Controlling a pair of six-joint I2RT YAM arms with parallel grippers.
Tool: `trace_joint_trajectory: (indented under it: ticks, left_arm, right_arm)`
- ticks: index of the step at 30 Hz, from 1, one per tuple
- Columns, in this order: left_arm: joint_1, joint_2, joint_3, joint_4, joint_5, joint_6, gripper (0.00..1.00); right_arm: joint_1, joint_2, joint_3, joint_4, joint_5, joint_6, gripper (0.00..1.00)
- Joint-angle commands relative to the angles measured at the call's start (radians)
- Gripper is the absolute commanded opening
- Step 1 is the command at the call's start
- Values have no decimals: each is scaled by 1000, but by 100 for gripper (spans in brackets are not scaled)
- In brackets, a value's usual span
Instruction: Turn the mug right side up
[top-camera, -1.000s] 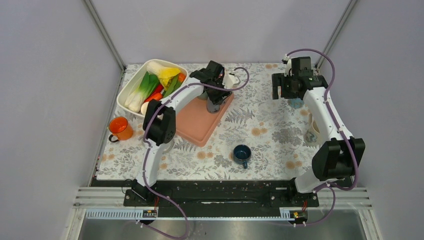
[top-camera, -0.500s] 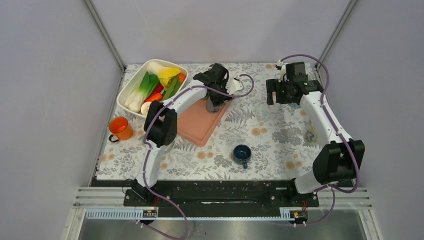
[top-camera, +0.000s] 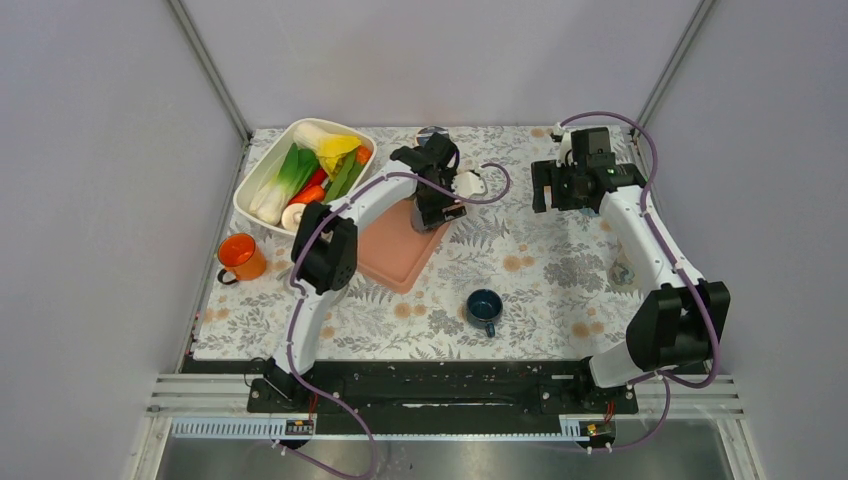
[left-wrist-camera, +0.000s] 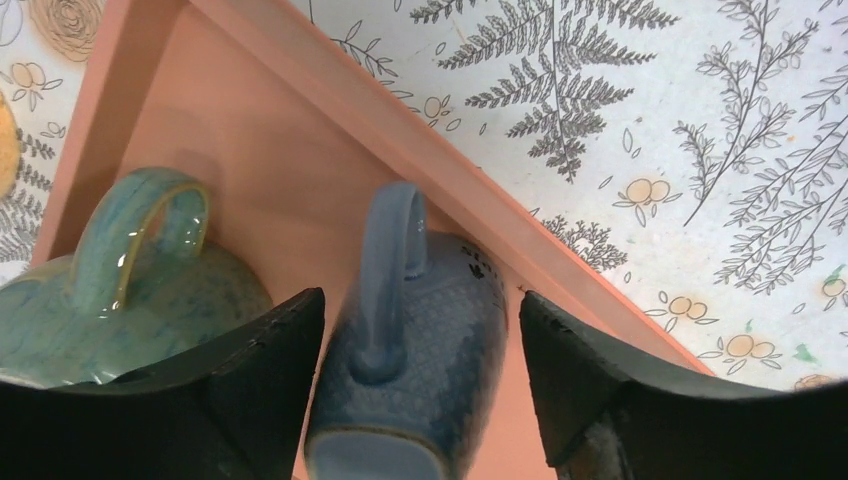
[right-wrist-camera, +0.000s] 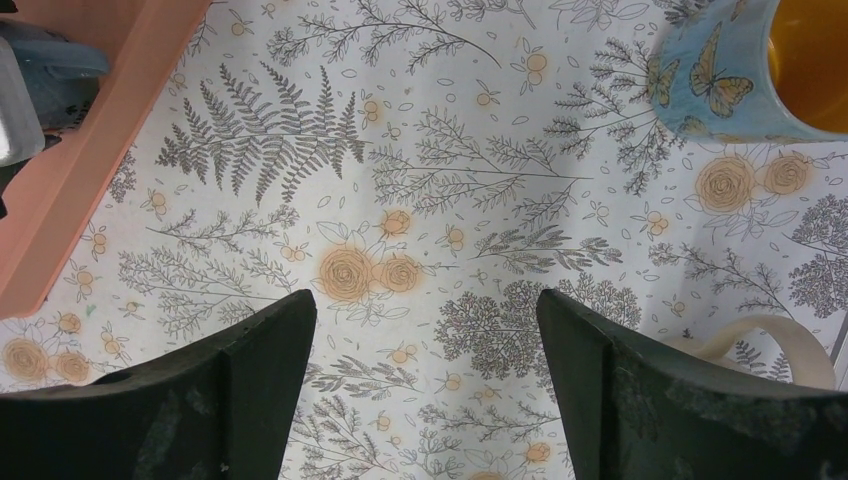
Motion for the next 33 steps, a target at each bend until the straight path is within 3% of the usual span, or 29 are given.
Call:
trace_joint_trajectory:
  ticks: [1,2,6,9,18,24,33]
  left_arm:
    - [-8,46,77,-54,19,23,63]
    - [-8,54,84,-61,18,23,51]
    - [-8,55,79,-65,28,25,29]
    - [-8,44,69,-64,24,23,0]
    - [34,-120,-10,38,141,-102,0]
    - [51,-135,-39,44,197,-135,0]
    - [52,-97,-54,26,131,-65,0]
  right_arm:
    - [9,-41,-8,37,-31,5,90]
    - [8,-44,-13,38,-32,4,91]
    - [9,-51,-22,45,-29,-1,91]
    - [9,-52,-20,46,-42,3,91]
    - [41,-120,-66,94,-129,37,91]
    - [118,-135,-123,147,-190,67,91]
    - [171,-104,-157,172,-213,78,90]
